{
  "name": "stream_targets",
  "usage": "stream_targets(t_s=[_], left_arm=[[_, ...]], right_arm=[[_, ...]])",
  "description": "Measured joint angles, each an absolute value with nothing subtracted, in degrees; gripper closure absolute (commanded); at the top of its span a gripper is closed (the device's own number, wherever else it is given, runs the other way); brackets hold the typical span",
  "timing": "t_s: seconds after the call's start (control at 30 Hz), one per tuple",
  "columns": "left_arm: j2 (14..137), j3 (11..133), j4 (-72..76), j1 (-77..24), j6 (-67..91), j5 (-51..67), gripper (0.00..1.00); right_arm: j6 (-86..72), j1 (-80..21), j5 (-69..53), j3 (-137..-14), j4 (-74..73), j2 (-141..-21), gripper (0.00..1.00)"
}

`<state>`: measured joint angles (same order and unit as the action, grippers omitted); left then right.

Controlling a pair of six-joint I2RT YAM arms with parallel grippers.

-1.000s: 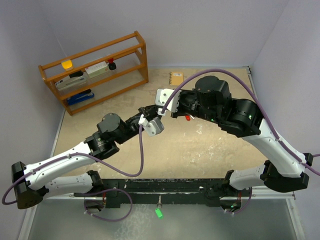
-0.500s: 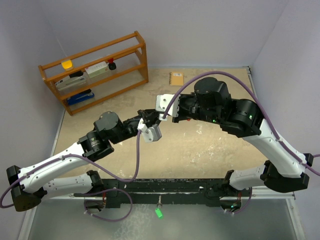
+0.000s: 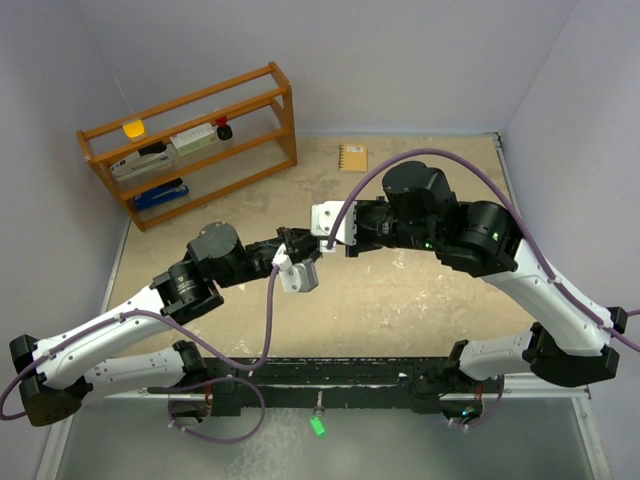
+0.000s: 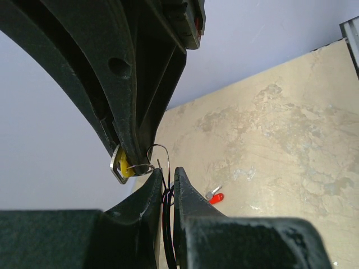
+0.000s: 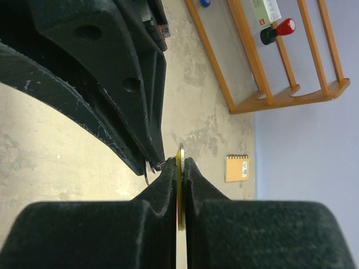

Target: Remove the keys from the keyring

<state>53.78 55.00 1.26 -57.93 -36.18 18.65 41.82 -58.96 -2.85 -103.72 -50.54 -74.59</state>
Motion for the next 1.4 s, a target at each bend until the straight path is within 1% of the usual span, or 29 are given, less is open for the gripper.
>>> stream_targets(t_s=[0.37, 0.57, 0.6, 0.67, 0.77, 0.83, 0.93, 1.07, 1.17, 1.4], left_arm=[[50.76, 51.96, 3.31, -57.87, -32.53, 20.86, 1.00], [50.37, 51.68, 3.44, -57.56, -32.03, 22.98, 1.00], [50.54, 51.70, 3.73, -57.47, -32.01, 24.08, 1.00], [51.79, 52.64, 6.70, -58.00, -31.59, 30.50, 1.00], [52.58, 54.22, 9.98, -60.16, -30.83, 36.88, 1.00], [52.47, 54.92, 9.87, -60.14, -29.76, 38.70, 1.00], [52.64, 54.87, 9.58, -59.40, -29.30, 39.81, 1.00], [52.69, 54.94, 10.72, -59.88, -29.12, 41.87, 1.00], [52.69, 54.98, 11.05, -60.03, -29.04, 41.98, 1.00], [53.47, 54.98, 11.05, -60.03, -27.86, 38.85, 1.00]], right_arm=[[39.33, -58.87, -7.25, -97.27, -44.86, -71.94, 1.00], [38.48, -58.70, -9.10, -97.43, -44.38, -72.75, 1.00], [38.39, -58.67, -9.41, -97.97, -44.80, -73.34, 1.00], [38.44, -58.63, -9.85, -99.02, -43.20, -75.88, 1.00], [38.44, -58.52, -10.02, -99.72, -42.09, -81.08, 1.00], [38.22, -58.43, -11.22, -99.72, -42.81, -84.73, 1.00], [37.98, -58.22, -11.29, -99.00, -42.50, -84.27, 1.00], [38.17, -58.22, -6.70, -92.92, -38.06, -78.17, 1.00], [38.44, -58.04, -0.64, -88.14, -32.75, -72.95, 1.00], [38.96, -54.85, 16.25, -78.06, -13.47, -63.07, 1.00]])
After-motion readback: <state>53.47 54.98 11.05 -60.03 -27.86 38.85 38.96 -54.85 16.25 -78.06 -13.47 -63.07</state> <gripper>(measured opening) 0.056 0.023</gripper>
